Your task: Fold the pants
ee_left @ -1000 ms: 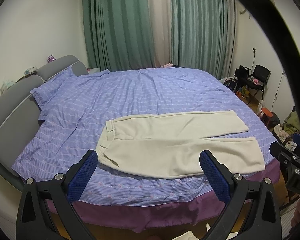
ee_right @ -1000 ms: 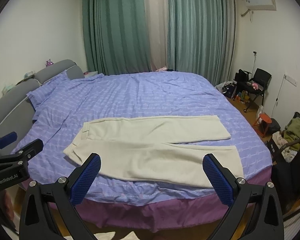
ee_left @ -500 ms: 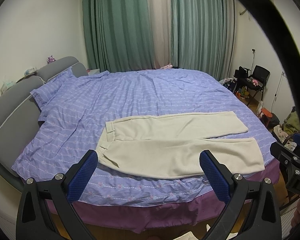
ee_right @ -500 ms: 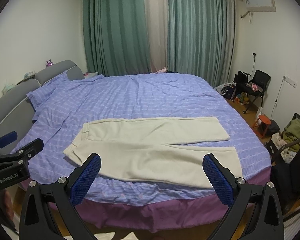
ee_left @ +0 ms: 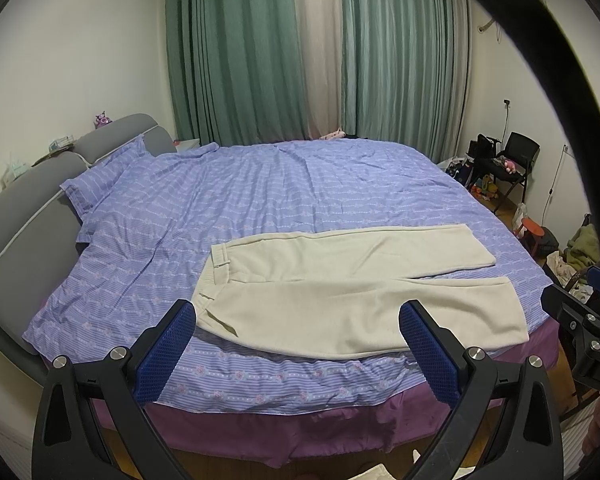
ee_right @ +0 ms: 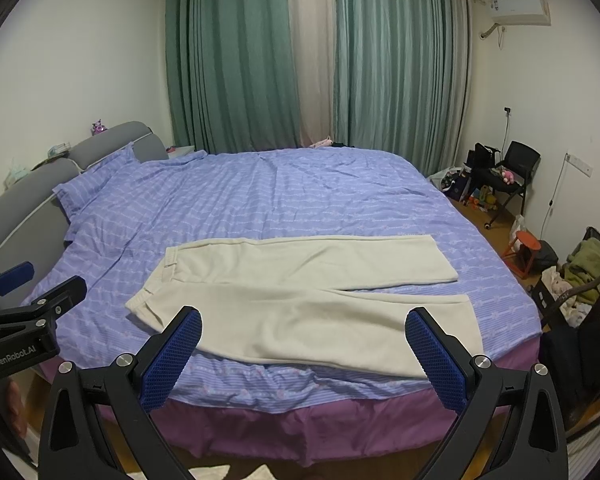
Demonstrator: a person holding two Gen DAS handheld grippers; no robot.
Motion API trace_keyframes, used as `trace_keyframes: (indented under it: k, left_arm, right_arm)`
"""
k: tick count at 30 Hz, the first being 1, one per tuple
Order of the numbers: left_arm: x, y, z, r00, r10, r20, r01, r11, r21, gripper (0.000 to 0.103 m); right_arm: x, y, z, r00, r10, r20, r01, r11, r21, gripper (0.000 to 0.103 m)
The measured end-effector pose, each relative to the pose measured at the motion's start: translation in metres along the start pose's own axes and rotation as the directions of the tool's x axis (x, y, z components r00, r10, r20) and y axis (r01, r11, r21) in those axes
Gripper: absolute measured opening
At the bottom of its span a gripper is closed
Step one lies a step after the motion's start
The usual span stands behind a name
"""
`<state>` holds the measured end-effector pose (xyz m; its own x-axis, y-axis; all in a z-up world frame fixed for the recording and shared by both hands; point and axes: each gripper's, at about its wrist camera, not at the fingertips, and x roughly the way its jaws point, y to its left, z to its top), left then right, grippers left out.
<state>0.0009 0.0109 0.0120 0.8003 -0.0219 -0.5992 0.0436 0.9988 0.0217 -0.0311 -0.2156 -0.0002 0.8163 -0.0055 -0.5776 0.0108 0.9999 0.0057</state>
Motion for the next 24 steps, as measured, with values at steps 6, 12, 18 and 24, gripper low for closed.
trace_keyframes:
  k: [6,12,18,24]
  left_arm:
    - [0.002,-0.001,0.003,1.0,-0.002,0.001,0.002,1.0,0.004,0.103]
    - [0.004,-0.003,0.005,1.0,-0.003,0.0,0.003,1.0,0.008,0.103]
    - [0.006,-0.006,0.002,1.0,0.005,-0.007,-0.005,1.0,0.007,0.103]
    - [0.015,-0.009,0.0,0.999,0.025,-0.03,-0.025,1.0,-0.002,0.103]
  right_arm:
    - [-0.001,0.001,-0.003,1.0,0.0,0.001,0.0,1.0,-0.001,0.103]
    - [0.0,0.0,0.001,1.0,0.001,-0.003,-0.001,1.0,0.0,0.103]
    - [0.009,-0.005,0.004,1.0,0.012,-0.014,-0.012,1.0,-0.002,0.103]
    - [0.02,-0.01,0.004,0.999,0.035,-0.034,-0.035,0.999,-0.009,0.103]
